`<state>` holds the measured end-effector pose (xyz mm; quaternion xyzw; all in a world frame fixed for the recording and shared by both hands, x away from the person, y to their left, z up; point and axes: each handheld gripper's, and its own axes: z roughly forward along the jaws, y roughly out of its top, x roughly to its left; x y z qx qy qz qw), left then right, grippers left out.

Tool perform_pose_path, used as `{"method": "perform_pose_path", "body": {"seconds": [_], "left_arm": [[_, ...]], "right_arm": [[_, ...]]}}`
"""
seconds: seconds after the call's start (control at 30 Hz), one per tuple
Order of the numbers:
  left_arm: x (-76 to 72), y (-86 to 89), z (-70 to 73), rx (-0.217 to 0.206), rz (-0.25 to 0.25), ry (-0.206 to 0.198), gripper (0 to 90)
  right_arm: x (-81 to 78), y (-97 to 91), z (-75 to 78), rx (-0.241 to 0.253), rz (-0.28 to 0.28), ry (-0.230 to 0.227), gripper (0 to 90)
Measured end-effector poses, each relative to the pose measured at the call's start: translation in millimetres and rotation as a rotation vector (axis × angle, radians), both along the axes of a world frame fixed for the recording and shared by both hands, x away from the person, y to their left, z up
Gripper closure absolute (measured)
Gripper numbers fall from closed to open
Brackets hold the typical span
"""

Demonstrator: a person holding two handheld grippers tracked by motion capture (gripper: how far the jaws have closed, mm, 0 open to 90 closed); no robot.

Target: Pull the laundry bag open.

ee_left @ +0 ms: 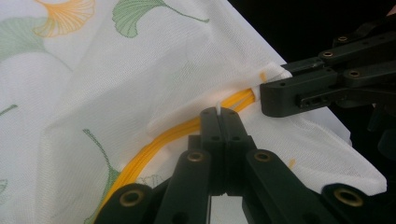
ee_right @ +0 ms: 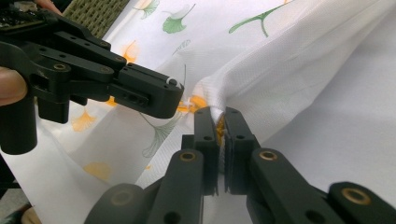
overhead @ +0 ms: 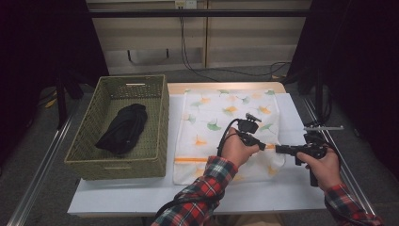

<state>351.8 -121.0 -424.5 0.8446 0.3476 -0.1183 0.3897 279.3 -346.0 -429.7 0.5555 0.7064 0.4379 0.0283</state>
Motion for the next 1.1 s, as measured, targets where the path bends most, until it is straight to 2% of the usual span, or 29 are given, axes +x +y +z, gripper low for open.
{"method": "perform_pose_path", "body": {"seconds": [0.17,0.27,0.37,0.5,0.7,0.73,0.77,0.9,1.1], "left_arm": [[1.8,-0.7,-1.3,0.007,-0.019,0.003,90.0],[2.1,-0.6,-2.1,-0.003,-0.002,0.01,90.0],[2.5,2.7,-3.0,0.024,0.005,0.007,90.0],[4.7,7.1,-4.0,0.009,0.015,0.031,90.0],[7.6,5.2,-4.1,0.015,-0.003,0.03,90.0],[7.1,4.6,-4.1,0.03,-0.005,0.021,90.0],[7.0,4.4,-4.8,0.022,-0.003,0.024,90.0],[6.5,5.2,-6.0,0.034,0.016,0.029,90.0],[8.5,3.4,-6.2,0.036,-0.001,0.034,90.0]], "right_arm": [[-0.1,-2.0,-1.7,0.001,-0.004,0.009,86.0],[1.4,-2.0,-1.4,-0.003,0.0,0.006,86.0],[2.9,-1.2,-1.0,-0.007,0.002,0.011,86.1],[3.8,-2.1,-2.1,0.0,0.002,0.009,86.0],[3.0,-3.6,-2.2,0.0,-0.002,0.008,86.1],[2.4,-4.1,-2.5,-0.002,-0.002,0.009,86.1],[1.8,-4.9,-2.5,-0.007,-0.002,0.008,86.1],[-1.2,-8.1,-3.5,-0.01,-0.012,0.009,86.1],[-3.2,-13.2,-4.2,-0.008,-0.021,0.008,86.1]]}}
